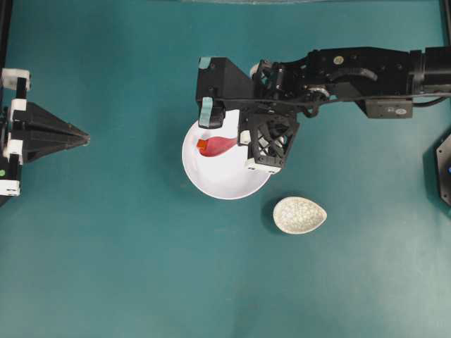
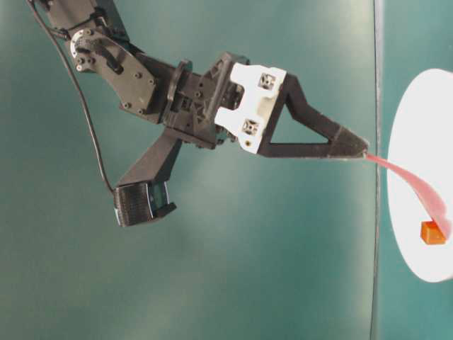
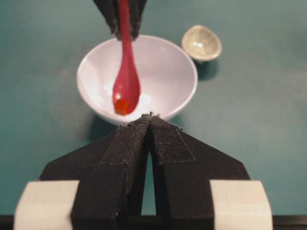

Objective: Grip the spoon and scoop the red block from the bowl with right arm.

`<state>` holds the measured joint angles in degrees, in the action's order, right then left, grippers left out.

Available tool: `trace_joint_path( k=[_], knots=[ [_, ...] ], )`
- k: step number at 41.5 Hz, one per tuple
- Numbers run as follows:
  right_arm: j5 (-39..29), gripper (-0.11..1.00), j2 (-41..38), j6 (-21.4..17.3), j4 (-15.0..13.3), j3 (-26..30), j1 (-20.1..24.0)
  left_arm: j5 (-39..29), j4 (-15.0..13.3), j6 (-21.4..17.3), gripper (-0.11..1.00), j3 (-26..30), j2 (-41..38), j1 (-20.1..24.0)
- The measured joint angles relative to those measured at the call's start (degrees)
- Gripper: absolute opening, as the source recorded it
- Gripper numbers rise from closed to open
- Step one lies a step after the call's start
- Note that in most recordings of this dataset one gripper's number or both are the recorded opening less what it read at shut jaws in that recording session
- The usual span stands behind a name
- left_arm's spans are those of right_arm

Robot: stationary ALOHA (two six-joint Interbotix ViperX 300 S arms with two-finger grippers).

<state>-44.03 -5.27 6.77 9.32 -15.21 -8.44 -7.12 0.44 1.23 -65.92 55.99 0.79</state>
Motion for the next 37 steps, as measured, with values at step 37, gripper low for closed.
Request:
trace_joint_path(
  k=[37],
  knots=[
    [12.2,0.24,8.1,-0.3,0.3,-11.1,1.4,0.0,0.0,0.0,0.0,0.0,0.0,-0.1]
  ],
)
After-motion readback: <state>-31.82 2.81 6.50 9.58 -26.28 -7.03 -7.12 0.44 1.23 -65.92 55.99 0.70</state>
